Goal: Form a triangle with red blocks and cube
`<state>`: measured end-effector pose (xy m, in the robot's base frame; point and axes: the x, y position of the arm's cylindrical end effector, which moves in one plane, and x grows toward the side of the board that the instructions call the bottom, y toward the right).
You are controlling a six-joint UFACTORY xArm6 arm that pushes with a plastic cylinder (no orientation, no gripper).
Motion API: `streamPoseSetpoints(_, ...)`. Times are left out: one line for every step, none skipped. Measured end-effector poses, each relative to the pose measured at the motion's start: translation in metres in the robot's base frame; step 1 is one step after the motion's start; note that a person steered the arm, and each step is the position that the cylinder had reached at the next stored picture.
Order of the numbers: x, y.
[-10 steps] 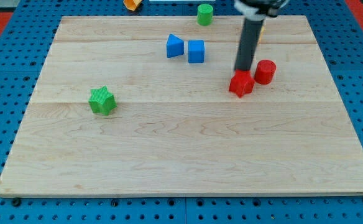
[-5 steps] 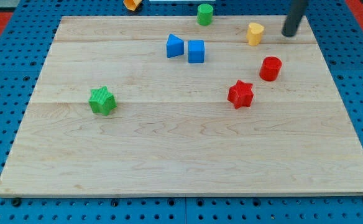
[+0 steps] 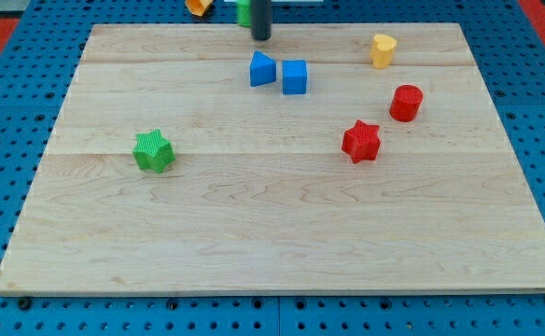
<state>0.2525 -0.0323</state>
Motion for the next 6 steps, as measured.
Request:
streamPoseSetpoints(0.046, 0.01)
streamPoseSetpoints(0.077, 0.073)
streamPoseSetpoints(0.135, 0.094)
streamPoseSetpoints(0.177, 0.115)
streamPoseSetpoints(0.158, 0.156)
streamPoseSetpoints(0.139, 0.163)
